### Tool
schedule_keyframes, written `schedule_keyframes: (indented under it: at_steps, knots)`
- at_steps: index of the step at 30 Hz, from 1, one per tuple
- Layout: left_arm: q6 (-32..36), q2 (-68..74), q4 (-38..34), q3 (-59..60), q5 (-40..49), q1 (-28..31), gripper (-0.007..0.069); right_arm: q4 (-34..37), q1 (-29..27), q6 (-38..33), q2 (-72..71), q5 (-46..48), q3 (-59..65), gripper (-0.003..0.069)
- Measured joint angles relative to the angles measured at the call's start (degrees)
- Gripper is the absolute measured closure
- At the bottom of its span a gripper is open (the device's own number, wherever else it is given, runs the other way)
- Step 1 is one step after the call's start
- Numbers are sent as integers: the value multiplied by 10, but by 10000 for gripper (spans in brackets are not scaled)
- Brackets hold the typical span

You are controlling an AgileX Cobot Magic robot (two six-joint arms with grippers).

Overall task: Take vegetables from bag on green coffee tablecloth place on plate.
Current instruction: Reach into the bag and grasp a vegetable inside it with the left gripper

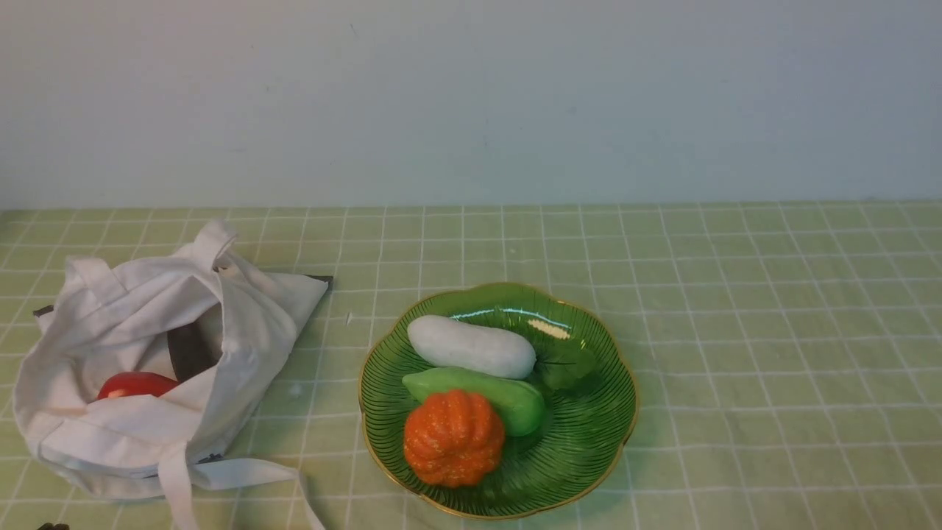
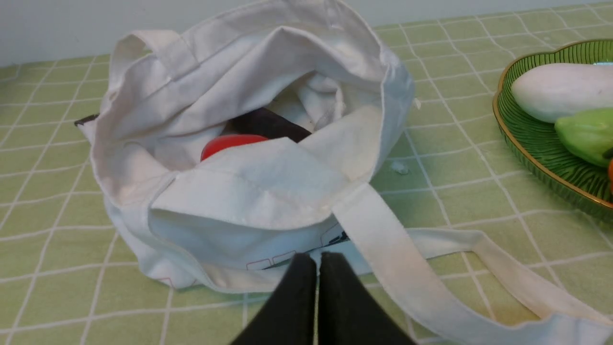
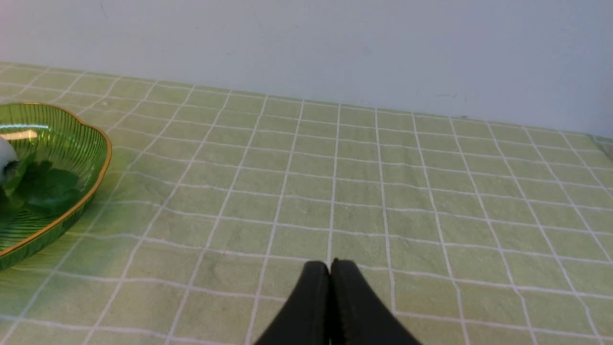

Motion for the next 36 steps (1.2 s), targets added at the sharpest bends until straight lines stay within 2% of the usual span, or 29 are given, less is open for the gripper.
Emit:
schedule_keyframes:
  at_steps: [15, 19, 20, 22, 26, 28, 30, 33, 36]
  knots:
    - [-14, 0, -11, 0, -14, 0, 629, 0, 0, 0, 0, 0, 0, 673]
    - [-91, 0, -138, 0, -106, 0, 629, 0, 0, 0, 0, 0, 0, 673]
    - [-95, 0, -145, 0, -106, 0, 629, 0, 0, 0, 0, 0, 0, 673]
    - [-126, 0, -225, 0, -162, 0, 629, 0, 0, 0, 0, 0, 0, 673]
    - [-132, 0, -278, 0, -252, 0, 629, 0, 0, 0, 0, 0, 0, 673]
    - [-135, 0, -309, 0, -354, 0, 629, 0, 0, 0, 0, 0, 0, 673]
    - [-136, 0, -327, -10, -406, 0, 629, 0, 0, 0, 0, 0, 0, 673]
    - [-113, 0, -335, -71, -403, 1, 629, 0, 0, 1, 0, 0, 0, 673]
    - [-43, 25, -334, -147, -319, 1, 629, 0, 0, 1, 0, 0, 0, 673]
